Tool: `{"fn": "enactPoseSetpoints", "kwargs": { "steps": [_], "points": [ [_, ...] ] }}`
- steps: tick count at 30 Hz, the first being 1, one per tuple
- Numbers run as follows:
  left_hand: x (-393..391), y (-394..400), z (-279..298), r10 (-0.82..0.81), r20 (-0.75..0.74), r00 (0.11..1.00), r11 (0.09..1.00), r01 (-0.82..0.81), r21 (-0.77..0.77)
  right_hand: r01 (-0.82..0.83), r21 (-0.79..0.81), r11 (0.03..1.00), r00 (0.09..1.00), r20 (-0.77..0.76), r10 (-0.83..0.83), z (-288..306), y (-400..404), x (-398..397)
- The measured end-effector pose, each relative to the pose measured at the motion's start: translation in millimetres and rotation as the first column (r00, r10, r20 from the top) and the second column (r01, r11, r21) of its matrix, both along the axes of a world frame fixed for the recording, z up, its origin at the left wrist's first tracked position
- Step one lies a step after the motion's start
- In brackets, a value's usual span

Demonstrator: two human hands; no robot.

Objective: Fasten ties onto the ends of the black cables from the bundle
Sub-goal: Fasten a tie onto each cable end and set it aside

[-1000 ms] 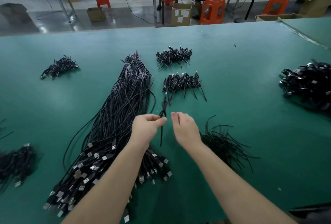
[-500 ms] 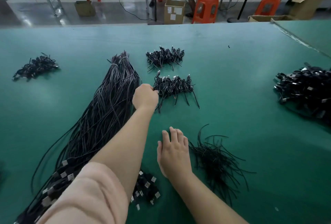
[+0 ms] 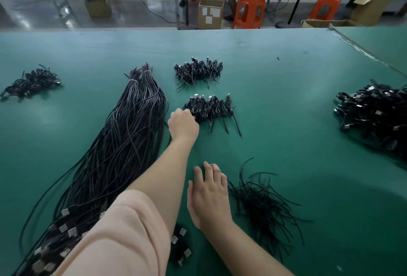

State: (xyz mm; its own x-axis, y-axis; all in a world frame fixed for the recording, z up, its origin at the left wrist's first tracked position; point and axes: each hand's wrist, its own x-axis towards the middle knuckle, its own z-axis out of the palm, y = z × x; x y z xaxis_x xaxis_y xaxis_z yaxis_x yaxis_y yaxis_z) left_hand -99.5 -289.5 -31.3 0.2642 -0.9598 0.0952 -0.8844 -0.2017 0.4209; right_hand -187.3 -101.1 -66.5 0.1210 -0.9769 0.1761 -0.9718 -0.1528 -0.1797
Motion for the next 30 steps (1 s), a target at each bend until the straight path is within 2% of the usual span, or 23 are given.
{"fn": "enactPoseSetpoints", "kwargs": {
  "steps": [6,9,13,17,19,22,26,30],
  "points": [
    [28,27,31,-0.069,-0.154,0.986,0.993,0.052,-0.11,-0.006,0.003,1.0,1.0,0.025,0.006,-3,-1,-1],
    [59,60,45,-0.089,-0.082,0.993,0.988,0.078,-0.13,-0.037,0.072,0.997,0.999,0.008,0.037,-6,-2,-2],
    [102,126,32,-0.126,0.182,0.975,0.988,0.108,0.108,-0.024,0.074,0.997,1.0,-0.005,0.024,-6,-3,-2],
    [132,180,-1,-0.137,0.211,0.968,0.958,0.075,0.276,-0.037,0.074,0.997,0.999,-0.008,0.038,-7,-3,-2],
    [140,194,-14,-0.142,0.186,0.972,0.959,0.089,0.269,-0.038,0.075,0.996,0.999,-0.006,0.039,-7,-2,-3],
    [144,195,-18,-0.093,0.072,0.993,0.98,0.079,0.183,-0.042,0.063,0.997,0.999,-0.012,0.043,-5,-1,-2],
    [146,192,-13,-0.092,-0.009,0.996,0.979,0.092,0.183,-0.041,0.073,0.996,0.999,-0.031,0.043,-1,2,-1],
    [151,192,-7,-0.069,-0.144,0.987,0.984,0.09,0.151,-0.039,0.118,0.992,0.993,-0.109,0.052,10,0,5]
  ]
}}
